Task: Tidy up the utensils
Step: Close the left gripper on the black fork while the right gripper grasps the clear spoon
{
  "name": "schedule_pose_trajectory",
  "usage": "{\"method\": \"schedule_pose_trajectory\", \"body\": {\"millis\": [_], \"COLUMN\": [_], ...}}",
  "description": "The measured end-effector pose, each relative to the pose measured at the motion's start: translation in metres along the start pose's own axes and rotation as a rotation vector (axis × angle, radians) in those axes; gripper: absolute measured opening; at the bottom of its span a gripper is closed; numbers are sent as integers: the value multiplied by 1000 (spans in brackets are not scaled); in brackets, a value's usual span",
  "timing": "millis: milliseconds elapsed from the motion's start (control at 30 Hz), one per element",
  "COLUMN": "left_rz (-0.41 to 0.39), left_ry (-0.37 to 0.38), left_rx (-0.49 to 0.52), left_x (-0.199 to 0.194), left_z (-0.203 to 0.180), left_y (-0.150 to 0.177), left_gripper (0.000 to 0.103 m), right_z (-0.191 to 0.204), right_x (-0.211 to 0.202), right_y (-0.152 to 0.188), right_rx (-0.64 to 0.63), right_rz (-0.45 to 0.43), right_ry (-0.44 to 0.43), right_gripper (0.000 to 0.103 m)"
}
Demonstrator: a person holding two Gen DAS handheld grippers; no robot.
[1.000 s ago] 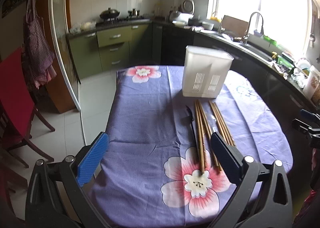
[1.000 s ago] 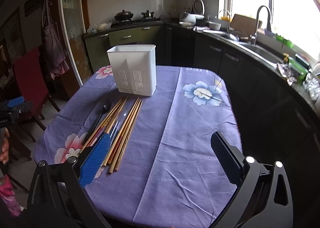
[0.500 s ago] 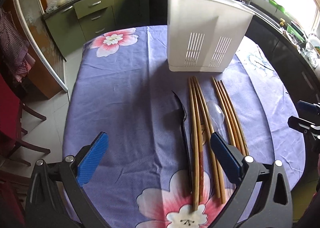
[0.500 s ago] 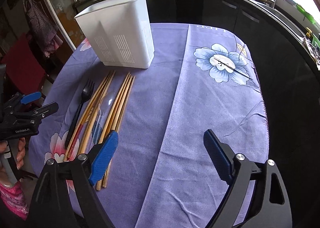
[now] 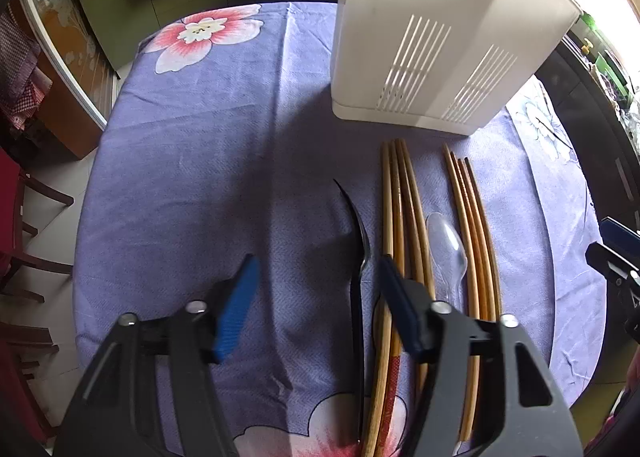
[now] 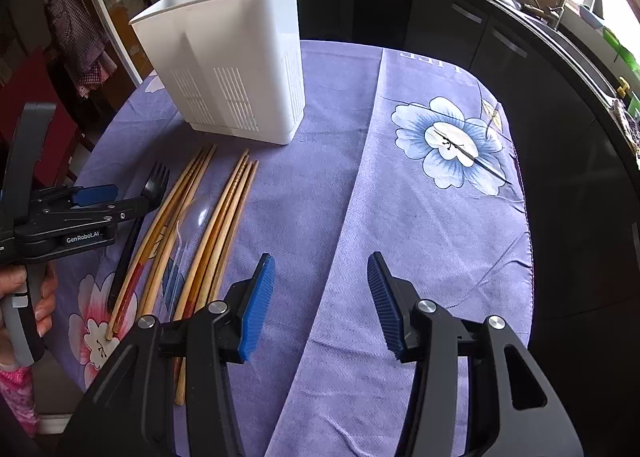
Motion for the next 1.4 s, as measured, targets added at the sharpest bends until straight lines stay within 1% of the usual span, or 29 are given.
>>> {"method": "schedule_pose_trajectory", "body": {"millis": [33, 100, 167, 233, 333, 367, 400, 433, 567, 700, 833, 867, 900, 933, 967, 1033, 1167, 1233, 1400], "left_rz": [10, 23, 19, 22, 29, 30, 32, 34, 41, 31, 29, 28, 26, 21, 15, 7, -3, -6, -21], "left_ry": [11, 25, 27, 38, 46, 47, 50, 52, 45, 48, 45, 45, 42, 38, 35, 28, 18, 21, 17], "left_rx": [-3, -2, 3, 8, 23, 29, 34, 35, 45, 45, 45, 43, 44, 45, 46, 47, 51, 47, 45], "left_x": [3, 6, 7, 8, 9, 9, 9, 10, 14, 14, 14, 13, 12, 11, 9, 6, 2, 0, -5], "left_z": [0, -2, -3, -6, -13, -15, -18, -19, -24, -23, -19, -17, -16, -15, -12, -9, -2, 1, 8], "left_y": [0, 0, -2, -3, -5, -6, -7, -8, -12, -15, -16, -15, -16, -16, -15, -15, -14, -14, -12], "left_gripper": [41, 39, 38, 26, 23, 21, 16, 13, 7, 5, 4, 4, 4, 4, 4, 4, 4, 4, 4], "right_z": [-1, -1, -1, 0, 2, 2, 2, 2, 0, 6, 25, 31, 38, 45, 52, 67, 96, 108, 122], "right_x": [1, 3, 6, 8, 11, 11, 11, 11, 12, 13, 17, 18, 20, 21, 24, 29, 39, 44, 54], "right_y": [0, 0, 1, 1, 2, 2, 1, 1, 1, 0, -2, -2, -3, -3, -3, -2, 4, 6, 8], "right_rx": [0, 3, 8, 6, -3, -4, -4, -2, 2, 2, -30, -39, -46, -51, -60, -75, -107, -109, -101], "right_rz": [2, 7, 10, 16, 18, 16, 15, 16, 21, 38, 62, 70, 79, 87, 97, 123, 166, 188, 221], "right_ry": [0, -5, -15, -18, -14, -13, -11, -10, -7, -34, -56, -68, -80, -91, -102, -126, -162, -185, -188], "right_gripper": [49, 49, 49, 49, 49, 49, 49, 49, 49, 49, 48, 47, 41, 33, 29, 18, 12, 11, 11]}}
Point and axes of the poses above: each gripper's, at about its wrist camera, not at the fingertips, and x roughly the way its jaws point, z to its left, y to its underside, the point moved 8 cm from there along x, roughly the way its jaws point, and after that the axes turned 3 degrees about x, right-handed, at the moved point
